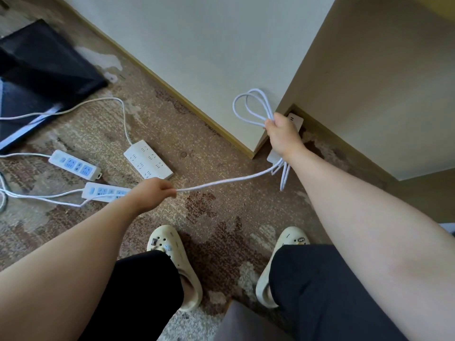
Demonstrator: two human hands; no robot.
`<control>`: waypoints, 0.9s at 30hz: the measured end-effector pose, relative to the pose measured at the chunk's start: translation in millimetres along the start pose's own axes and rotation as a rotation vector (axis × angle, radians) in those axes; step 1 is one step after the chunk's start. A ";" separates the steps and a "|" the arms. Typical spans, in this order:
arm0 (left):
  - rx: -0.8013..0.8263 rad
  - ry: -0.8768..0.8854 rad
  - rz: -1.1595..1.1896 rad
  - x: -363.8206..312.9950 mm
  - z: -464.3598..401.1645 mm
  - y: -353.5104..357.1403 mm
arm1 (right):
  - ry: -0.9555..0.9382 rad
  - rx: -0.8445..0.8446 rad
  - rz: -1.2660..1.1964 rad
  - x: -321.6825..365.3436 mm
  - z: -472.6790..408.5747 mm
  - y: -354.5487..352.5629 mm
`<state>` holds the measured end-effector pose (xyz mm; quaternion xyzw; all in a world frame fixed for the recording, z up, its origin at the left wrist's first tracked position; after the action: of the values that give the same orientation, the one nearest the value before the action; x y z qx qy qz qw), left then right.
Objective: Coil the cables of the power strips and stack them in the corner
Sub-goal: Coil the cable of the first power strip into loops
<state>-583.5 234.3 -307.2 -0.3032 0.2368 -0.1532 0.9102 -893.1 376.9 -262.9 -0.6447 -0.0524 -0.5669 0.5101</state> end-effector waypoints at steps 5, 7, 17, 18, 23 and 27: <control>-0.062 0.351 -0.034 -105.8 14.2 -2.0 | 0.028 0.215 -0.237 26.8 4.2 41.6; -0.173 0.479 -0.044 -143.8 23.6 -7.5 | 0.065 0.331 -0.359 30.8 6.7 53.5; -0.363 0.188 0.129 -146.3 7.2 -5.8 | 0.110 0.439 -0.235 17.2 22.0 64.2; -0.362 0.172 0.157 -145.7 5.8 -7.4 | 0.102 0.455 -0.214 19.0 23.0 65.2; -0.339 0.159 0.184 -146.6 1.8 -7.8 | 0.072 0.510 -0.108 22.1 29.0 67.8; -0.416 0.107 0.236 -145.3 3.4 -11.1 | 0.095 0.487 -0.148 21.3 31.6 69.0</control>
<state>-705.4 288.8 -248.7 -0.4456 0.3450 -0.0097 0.8260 -819.7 356.0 -282.3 -0.4699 -0.2104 -0.6031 0.6093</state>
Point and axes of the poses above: each hand's wrist, its own z-axis away from the middle knuckle, its own y-axis out of the palm, x = y × z, the point moved 5 cm from there along -z, towards the middle knuckle, and after that the axes turned 8 degrees about -y, right-handed, at the moved point
